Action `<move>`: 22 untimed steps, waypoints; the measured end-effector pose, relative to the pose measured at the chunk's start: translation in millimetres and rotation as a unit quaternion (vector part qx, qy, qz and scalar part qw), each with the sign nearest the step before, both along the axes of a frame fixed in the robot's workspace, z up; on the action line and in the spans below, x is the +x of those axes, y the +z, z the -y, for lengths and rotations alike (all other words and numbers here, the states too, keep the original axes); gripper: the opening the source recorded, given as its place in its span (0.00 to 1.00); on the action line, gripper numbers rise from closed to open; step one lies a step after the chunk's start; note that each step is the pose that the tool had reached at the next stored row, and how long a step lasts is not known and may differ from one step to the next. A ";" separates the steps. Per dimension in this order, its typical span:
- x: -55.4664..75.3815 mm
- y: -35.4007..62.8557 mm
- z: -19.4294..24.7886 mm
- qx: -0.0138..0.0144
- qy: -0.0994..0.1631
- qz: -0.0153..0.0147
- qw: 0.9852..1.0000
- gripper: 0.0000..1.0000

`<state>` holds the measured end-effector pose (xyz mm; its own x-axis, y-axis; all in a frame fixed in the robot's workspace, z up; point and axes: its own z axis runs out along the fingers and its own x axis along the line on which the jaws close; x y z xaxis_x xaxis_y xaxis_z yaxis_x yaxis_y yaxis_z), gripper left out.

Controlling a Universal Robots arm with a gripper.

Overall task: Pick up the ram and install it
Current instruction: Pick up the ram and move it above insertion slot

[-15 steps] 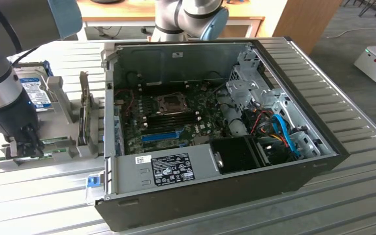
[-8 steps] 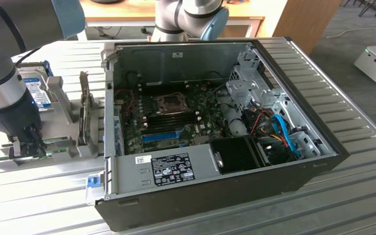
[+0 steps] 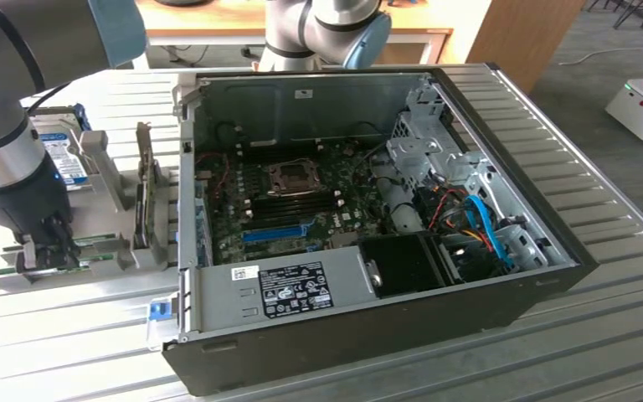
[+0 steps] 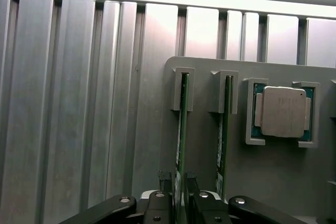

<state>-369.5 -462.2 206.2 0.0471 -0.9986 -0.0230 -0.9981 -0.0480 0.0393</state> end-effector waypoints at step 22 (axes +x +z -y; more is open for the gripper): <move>0.0 -3.5 -1.5 0.000 0.000 0.000 1.000 0.24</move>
<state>-369.5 -460.7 202.8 0.0471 -0.9986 -0.0230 -0.9981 -0.0480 0.0393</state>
